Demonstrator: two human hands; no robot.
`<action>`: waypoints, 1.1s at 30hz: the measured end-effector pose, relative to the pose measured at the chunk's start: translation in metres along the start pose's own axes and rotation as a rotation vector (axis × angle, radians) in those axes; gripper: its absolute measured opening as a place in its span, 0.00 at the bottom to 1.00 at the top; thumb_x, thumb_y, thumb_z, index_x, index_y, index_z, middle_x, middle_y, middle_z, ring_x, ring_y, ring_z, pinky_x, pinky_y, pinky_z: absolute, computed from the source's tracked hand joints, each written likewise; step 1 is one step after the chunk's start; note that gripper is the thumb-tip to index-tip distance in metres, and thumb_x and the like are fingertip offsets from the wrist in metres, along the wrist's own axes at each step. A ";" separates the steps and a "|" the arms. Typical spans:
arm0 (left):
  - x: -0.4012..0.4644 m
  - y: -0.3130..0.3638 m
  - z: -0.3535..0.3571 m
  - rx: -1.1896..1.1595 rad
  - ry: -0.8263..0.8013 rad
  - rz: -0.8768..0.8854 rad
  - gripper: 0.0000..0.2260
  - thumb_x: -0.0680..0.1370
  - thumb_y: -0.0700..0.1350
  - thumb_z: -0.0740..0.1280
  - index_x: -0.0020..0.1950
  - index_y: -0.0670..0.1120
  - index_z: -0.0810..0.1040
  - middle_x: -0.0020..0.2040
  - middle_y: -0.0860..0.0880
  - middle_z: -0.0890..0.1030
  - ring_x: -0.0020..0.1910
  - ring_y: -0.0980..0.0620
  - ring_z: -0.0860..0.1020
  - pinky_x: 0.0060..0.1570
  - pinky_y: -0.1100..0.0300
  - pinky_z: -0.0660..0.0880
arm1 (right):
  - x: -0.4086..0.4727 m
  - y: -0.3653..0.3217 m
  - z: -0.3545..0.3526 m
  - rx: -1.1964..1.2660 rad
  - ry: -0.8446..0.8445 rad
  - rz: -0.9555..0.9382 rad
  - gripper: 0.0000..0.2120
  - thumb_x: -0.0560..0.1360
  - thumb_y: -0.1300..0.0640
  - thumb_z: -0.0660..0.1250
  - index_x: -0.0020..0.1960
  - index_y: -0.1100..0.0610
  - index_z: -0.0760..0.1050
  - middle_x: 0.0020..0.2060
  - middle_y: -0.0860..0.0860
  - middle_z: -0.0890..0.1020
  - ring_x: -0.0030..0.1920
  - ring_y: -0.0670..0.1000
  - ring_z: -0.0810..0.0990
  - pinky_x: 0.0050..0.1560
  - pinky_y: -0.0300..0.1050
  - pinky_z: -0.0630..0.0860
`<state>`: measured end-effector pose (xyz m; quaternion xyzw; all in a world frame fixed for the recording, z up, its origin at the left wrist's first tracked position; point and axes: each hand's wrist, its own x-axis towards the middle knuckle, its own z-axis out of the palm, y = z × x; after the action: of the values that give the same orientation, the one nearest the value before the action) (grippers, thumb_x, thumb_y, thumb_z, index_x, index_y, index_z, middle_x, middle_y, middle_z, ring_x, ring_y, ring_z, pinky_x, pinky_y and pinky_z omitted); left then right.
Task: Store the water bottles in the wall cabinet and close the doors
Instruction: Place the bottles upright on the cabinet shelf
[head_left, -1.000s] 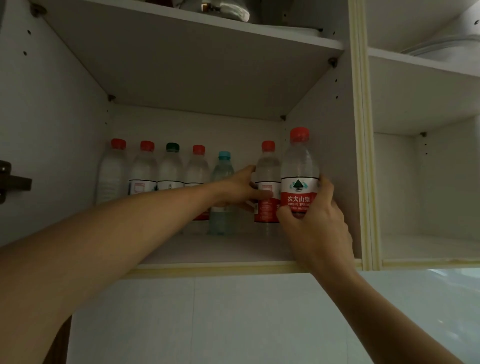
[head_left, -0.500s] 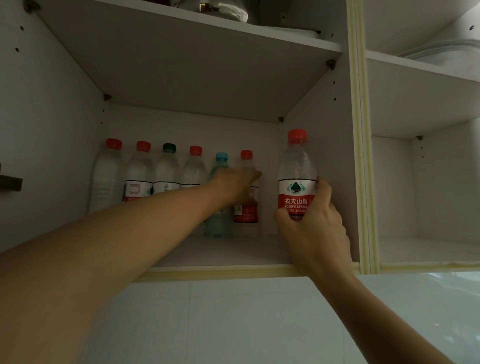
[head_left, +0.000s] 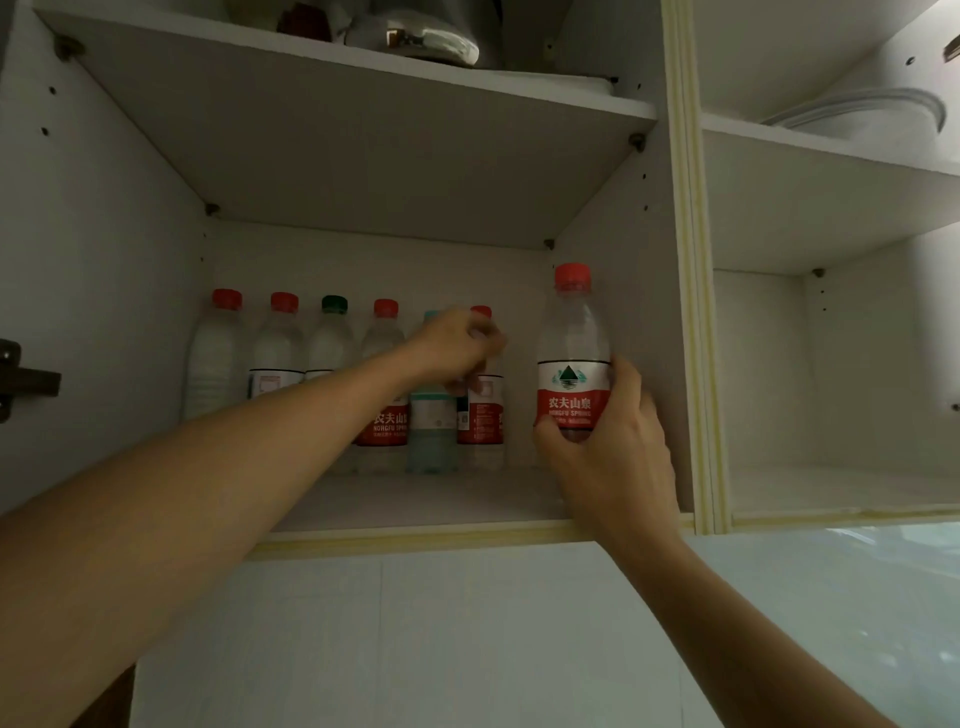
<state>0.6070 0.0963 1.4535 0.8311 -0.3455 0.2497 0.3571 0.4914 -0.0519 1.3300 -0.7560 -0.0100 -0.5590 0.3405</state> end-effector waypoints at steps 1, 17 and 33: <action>-0.009 0.010 -0.005 -0.189 -0.016 -0.012 0.18 0.83 0.54 0.64 0.70 0.47 0.74 0.53 0.43 0.82 0.35 0.55 0.84 0.32 0.62 0.79 | 0.000 -0.001 -0.001 0.042 -0.021 -0.010 0.42 0.72 0.42 0.75 0.78 0.47 0.55 0.63 0.50 0.75 0.56 0.50 0.77 0.52 0.50 0.79; -0.093 0.022 -0.027 -0.277 0.117 -0.100 0.33 0.69 0.54 0.80 0.69 0.57 0.68 0.56 0.55 0.79 0.51 0.57 0.79 0.43 0.59 0.77 | -0.007 -0.013 -0.014 0.017 -0.258 -0.033 0.36 0.73 0.34 0.59 0.78 0.42 0.57 0.73 0.47 0.68 0.71 0.52 0.68 0.67 0.61 0.72; -0.132 -0.076 -0.094 0.110 0.512 -0.326 0.43 0.72 0.56 0.77 0.81 0.50 0.58 0.76 0.44 0.70 0.72 0.40 0.71 0.67 0.47 0.70 | 0.001 -0.007 -0.005 -0.118 -0.304 -0.023 0.41 0.76 0.53 0.72 0.81 0.46 0.52 0.80 0.49 0.56 0.78 0.57 0.59 0.71 0.61 0.69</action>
<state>0.5642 0.2590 1.3923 0.8038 -0.0924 0.4088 0.4222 0.4853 -0.0492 1.3355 -0.8503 -0.0370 -0.4417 0.2836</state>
